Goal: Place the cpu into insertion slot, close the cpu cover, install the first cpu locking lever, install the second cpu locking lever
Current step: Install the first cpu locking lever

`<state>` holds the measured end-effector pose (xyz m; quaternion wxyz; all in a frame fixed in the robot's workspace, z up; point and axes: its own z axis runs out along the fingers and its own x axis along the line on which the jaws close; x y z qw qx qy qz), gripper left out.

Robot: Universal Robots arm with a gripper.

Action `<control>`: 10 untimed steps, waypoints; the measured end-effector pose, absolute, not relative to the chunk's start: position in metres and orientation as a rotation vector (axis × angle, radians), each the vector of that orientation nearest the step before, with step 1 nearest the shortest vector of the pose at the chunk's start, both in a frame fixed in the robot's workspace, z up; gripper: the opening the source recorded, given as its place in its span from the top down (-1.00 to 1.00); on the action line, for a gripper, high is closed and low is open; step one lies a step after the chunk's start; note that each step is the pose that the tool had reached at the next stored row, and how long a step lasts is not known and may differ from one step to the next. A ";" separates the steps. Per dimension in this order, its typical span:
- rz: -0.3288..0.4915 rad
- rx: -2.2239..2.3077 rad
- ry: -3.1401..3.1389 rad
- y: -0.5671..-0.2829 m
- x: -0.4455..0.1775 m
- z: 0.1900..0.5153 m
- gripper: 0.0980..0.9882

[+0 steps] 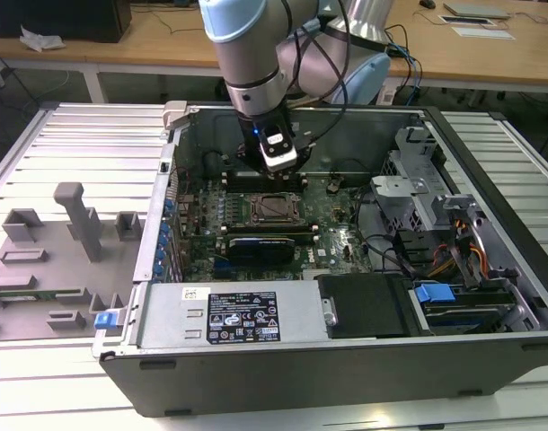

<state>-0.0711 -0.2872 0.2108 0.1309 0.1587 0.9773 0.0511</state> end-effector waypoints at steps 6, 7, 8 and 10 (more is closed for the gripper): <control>0.114 0.456 2.837 -0.287 -0.071 0.220 0.98; 0.114 0.456 2.837 -0.287 -0.071 0.220 0.98; 0.114 0.456 2.837 -0.287 -0.071 0.220 0.98; 0.112 0.457 2.846 -0.287 -0.071 0.220 0.98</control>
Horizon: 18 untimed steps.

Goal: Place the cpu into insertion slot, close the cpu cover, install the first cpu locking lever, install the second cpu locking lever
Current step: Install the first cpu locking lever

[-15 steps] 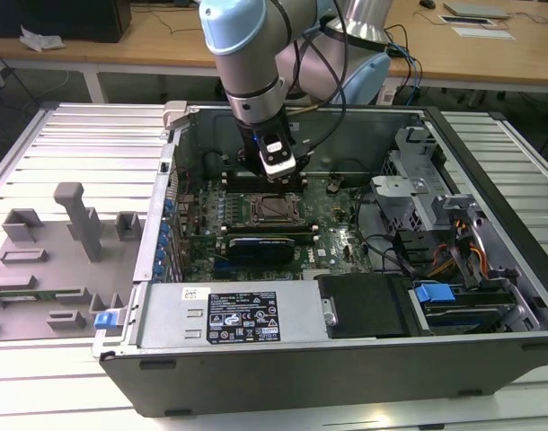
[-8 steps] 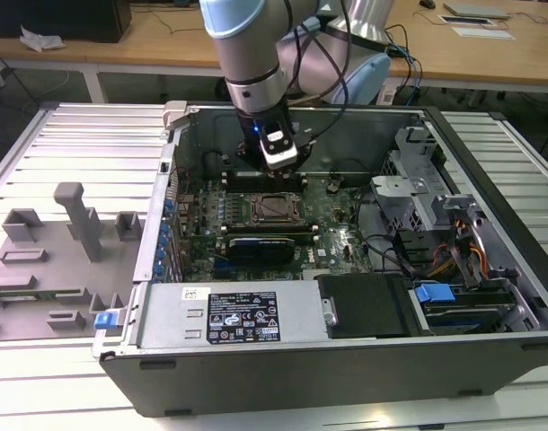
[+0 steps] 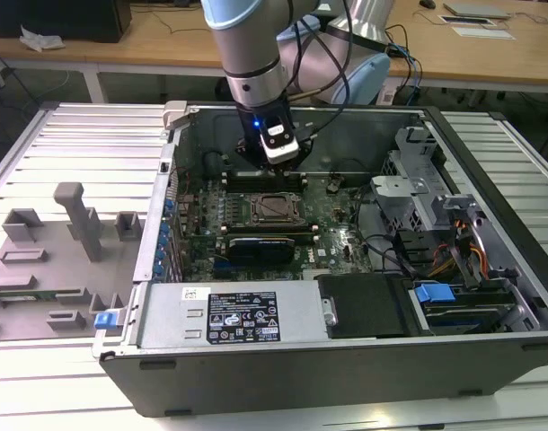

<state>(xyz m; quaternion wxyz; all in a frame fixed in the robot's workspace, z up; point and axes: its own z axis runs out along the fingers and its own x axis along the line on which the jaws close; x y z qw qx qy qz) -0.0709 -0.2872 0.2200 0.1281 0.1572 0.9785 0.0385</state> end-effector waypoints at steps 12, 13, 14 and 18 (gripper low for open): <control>0.074 0.489 3.014 -0.288 -0.065 0.219 0.98; 0.074 0.489 3.014 -0.289 -0.065 0.219 0.98; 0.074 0.489 3.014 -0.290 -0.065 0.219 0.98; 0.056 0.488 3.013 -0.295 -0.065 0.219 0.98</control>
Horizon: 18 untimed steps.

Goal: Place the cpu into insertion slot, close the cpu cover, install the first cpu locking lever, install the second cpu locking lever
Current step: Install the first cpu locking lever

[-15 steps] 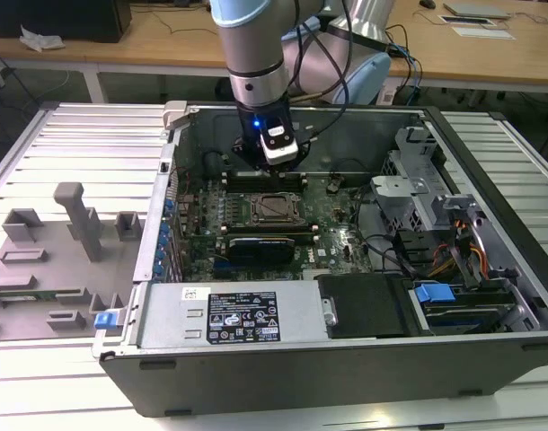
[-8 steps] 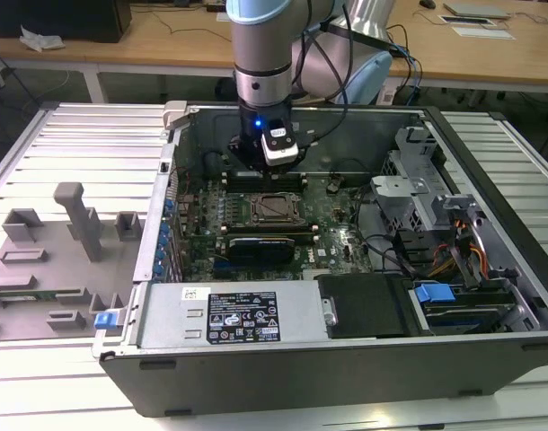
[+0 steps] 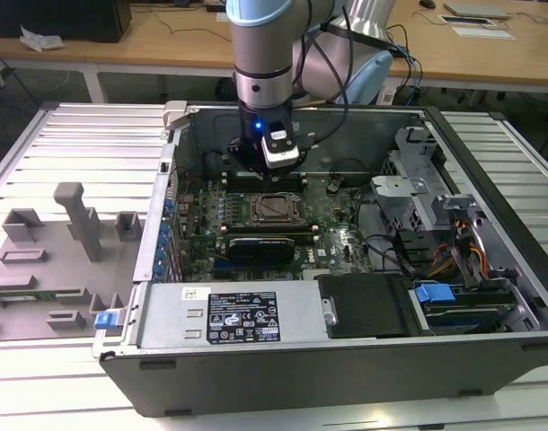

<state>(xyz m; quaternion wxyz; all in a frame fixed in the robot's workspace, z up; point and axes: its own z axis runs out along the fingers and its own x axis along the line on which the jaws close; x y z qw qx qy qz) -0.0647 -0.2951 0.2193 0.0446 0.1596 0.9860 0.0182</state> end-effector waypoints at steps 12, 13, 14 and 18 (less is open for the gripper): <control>0.003 0.379 3.025 -0.299 -0.053 0.219 0.98; 0.005 0.341 3.029 -0.299 -0.052 0.219 0.98; 0.007 0.306 3.033 -0.299 -0.051 0.219 0.98; 0.007 0.249 3.038 -0.301 -0.051 0.218 0.98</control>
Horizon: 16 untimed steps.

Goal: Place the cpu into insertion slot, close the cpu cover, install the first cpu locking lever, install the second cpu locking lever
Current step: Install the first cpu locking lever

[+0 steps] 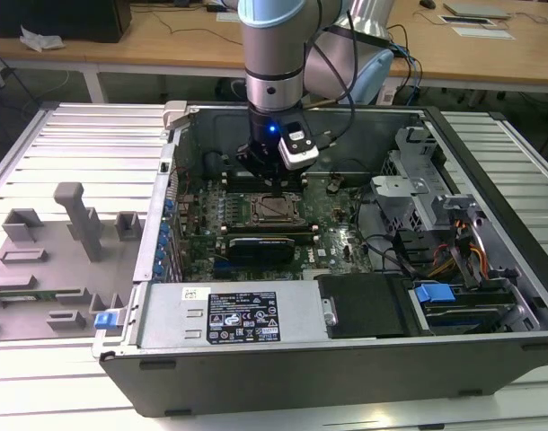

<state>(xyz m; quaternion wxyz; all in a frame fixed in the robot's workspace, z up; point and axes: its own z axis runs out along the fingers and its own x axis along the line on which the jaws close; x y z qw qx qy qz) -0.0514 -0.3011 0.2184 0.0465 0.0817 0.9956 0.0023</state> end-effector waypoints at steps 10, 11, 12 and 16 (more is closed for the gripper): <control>-0.006 0.181 3.042 -0.319 -0.053 0.218 0.98; -0.009 0.175 3.043 -0.319 -0.053 0.218 0.98; -0.015 0.165 3.043 -0.319 -0.053 0.218 0.98; -0.019 0.134 3.044 -0.319 -0.053 0.219 0.98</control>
